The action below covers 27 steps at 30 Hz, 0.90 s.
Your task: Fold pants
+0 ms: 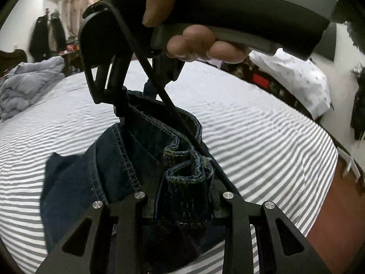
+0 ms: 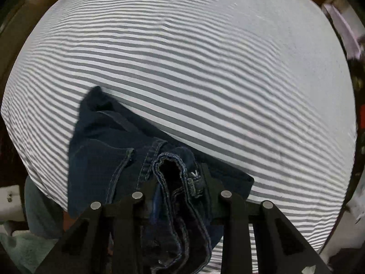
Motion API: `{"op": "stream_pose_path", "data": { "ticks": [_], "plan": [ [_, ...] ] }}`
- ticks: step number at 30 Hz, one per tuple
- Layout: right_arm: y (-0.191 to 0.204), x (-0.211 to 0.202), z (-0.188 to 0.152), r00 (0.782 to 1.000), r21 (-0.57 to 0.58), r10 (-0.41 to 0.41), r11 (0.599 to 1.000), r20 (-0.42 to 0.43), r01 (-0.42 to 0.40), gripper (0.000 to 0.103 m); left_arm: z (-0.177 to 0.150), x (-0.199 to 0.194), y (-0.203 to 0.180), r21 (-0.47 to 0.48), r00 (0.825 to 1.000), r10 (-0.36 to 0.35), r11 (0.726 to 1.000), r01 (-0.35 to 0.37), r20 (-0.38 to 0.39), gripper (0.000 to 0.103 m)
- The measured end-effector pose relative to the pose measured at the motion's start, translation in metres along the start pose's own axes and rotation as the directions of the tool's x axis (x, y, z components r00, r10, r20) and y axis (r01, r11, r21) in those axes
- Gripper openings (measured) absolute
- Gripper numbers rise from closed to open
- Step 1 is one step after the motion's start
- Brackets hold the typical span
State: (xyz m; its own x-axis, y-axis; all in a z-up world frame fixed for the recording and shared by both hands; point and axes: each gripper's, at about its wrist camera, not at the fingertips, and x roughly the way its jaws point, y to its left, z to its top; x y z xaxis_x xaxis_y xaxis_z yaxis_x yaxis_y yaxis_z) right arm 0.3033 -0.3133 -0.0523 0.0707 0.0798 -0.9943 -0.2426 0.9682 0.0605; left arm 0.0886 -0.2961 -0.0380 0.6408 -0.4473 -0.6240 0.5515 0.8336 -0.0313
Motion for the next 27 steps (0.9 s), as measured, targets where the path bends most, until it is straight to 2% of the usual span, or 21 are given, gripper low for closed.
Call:
{"op": "stream_pose_path", "data": {
  "ticks": [6,9,10,12,15,20,23,27],
  "plan": [
    [-0.028,0.019,-0.011,0.999,0.026,0.031,0.999,0.007,-0.031,0.027,-0.003,0.022,-0.022,0.043,0.999,-0.015,0.999,0.017,-0.043,0.031],
    [-0.034,0.029,-0.015,1.000,0.019,0.019,1.000,0.013,-0.019,0.031,-0.007,0.032,-0.025,0.070,0.995,-0.018,0.997,0.025,-0.097,0.037],
    [-0.034,0.030,-0.016,1.000,0.005,0.005,1.000,0.020,-0.005,0.036,-0.009,0.028,-0.020,0.070,0.994,-0.025,0.997,0.032,-0.106,0.039],
    [-0.033,0.038,-0.020,0.999,-0.007,-0.046,0.999,0.024,0.046,0.038,-0.013,0.026,-0.016,0.066,0.984,-0.091,0.993,0.102,-0.154,0.039],
    [-0.041,0.042,-0.024,0.999,0.051,-0.011,0.999,0.037,0.009,0.042,-0.015,0.018,-0.011,0.056,0.972,-0.165,0.983,0.177,-0.170,0.043],
    [-0.050,0.032,-0.036,0.996,0.093,-0.030,0.995,0.087,0.022,0.049,-0.005,-0.013,0.006,0.012,0.963,-0.235,0.971,0.238,-0.136,0.053],
    [-0.059,0.017,-0.052,0.989,0.149,-0.040,0.989,0.143,0.018,0.049,0.007,-0.034,0.024,-0.030,0.966,-0.229,0.974,0.227,-0.124,0.054],
    [-0.072,-0.013,-0.075,0.964,0.241,-0.079,0.970,0.254,0.015,0.049,0.011,-0.060,0.058,-0.053,0.975,-0.204,0.978,0.200,-0.084,0.057]
  ]
}}
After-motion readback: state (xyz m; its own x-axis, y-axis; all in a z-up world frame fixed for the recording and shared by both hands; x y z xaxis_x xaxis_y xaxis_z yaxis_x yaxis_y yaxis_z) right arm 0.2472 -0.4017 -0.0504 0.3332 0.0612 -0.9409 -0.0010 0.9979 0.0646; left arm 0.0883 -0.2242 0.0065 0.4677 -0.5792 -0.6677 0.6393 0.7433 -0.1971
